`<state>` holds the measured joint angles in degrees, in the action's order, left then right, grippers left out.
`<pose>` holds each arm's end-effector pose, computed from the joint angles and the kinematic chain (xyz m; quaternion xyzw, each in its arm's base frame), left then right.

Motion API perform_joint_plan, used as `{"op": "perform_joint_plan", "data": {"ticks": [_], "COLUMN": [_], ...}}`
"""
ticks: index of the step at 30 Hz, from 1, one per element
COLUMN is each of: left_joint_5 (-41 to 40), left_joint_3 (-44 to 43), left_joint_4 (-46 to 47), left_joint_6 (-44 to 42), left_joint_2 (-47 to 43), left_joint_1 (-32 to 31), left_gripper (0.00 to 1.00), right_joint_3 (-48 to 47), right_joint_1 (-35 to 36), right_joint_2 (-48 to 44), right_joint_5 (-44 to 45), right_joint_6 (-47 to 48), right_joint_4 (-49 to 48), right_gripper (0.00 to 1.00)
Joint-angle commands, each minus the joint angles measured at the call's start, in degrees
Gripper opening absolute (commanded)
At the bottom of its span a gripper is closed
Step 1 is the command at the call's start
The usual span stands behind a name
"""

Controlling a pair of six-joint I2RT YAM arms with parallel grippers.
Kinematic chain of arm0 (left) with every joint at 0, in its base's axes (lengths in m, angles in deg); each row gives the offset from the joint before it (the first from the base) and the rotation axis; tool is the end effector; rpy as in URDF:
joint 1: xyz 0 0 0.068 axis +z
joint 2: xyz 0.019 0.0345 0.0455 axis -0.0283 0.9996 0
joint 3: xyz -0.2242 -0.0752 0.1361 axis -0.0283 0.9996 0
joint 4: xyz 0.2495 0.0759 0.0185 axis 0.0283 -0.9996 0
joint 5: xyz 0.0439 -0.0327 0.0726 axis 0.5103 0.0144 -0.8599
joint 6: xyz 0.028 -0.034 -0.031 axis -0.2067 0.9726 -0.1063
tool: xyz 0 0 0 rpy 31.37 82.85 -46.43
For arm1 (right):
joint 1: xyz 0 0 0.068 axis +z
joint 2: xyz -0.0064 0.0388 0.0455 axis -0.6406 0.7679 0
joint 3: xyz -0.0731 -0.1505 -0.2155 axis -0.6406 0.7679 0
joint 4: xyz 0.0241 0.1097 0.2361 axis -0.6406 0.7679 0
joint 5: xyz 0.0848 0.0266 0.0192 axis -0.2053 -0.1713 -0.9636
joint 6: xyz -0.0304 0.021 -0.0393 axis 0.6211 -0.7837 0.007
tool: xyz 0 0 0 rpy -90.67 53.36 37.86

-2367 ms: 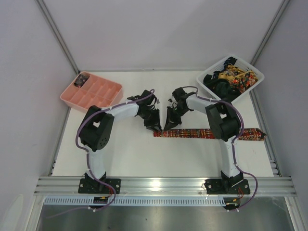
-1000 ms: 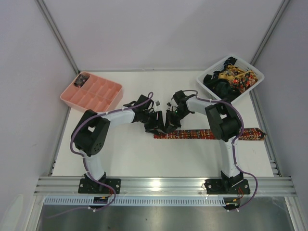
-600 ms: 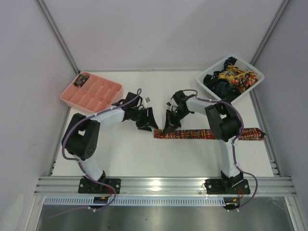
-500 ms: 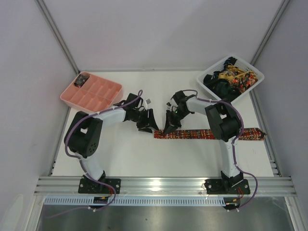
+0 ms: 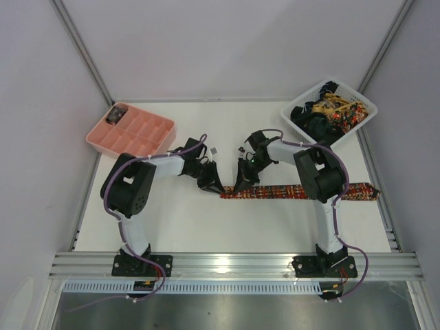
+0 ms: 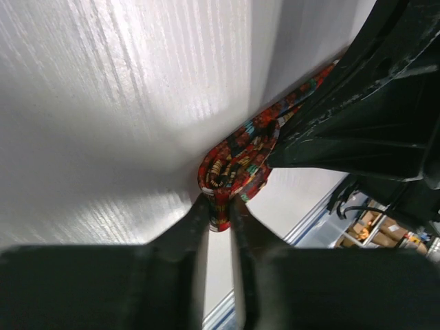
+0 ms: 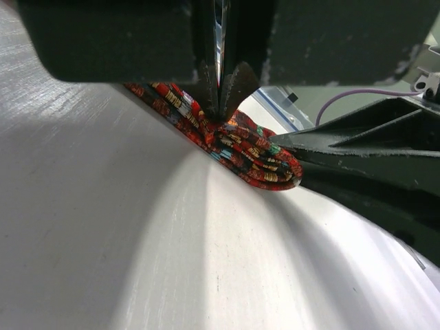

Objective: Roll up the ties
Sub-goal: Roll the tie

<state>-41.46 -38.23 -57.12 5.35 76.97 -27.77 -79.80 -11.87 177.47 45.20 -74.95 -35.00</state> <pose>0.3071 -0.1743 0.1285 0.0219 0.9296 -0.3666 0.0305 0.3466 0.2117 0.1182 0.0796 -0.9218 -0.3726 0.0709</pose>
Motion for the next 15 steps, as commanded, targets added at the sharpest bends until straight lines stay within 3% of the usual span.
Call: {"op": "perform_joint_plan", "data": {"ticks": [1, 5, 15], "left_joint_5": [1.54, 0.85, 0.05], "left_joint_3": [-2.78, -4.89, -10.25], "left_joint_4": [0.43, -1.77, -4.84], "left_joint_6": [-0.11, 0.07, 1.12], "left_joint_2": [-1.21, -3.32, -2.89], "left_joint_1": [-0.57, -1.97, -6.71], "left_gripper": [0.12, 0.00, 0.01], "right_joint_3": [0.13, -0.83, -1.10], "right_joint_1": [0.16, 0.51, 1.39], "right_joint_2": [-1.65, -1.73, -2.52], "right_joint_5": [4.20, 3.67, 3.85], "right_joint_6": [1.10, 0.66, 0.31], "right_joint_4": [-0.19, -0.11, -0.10], "right_gripper": [0.04, 0.04, 0.04]}}
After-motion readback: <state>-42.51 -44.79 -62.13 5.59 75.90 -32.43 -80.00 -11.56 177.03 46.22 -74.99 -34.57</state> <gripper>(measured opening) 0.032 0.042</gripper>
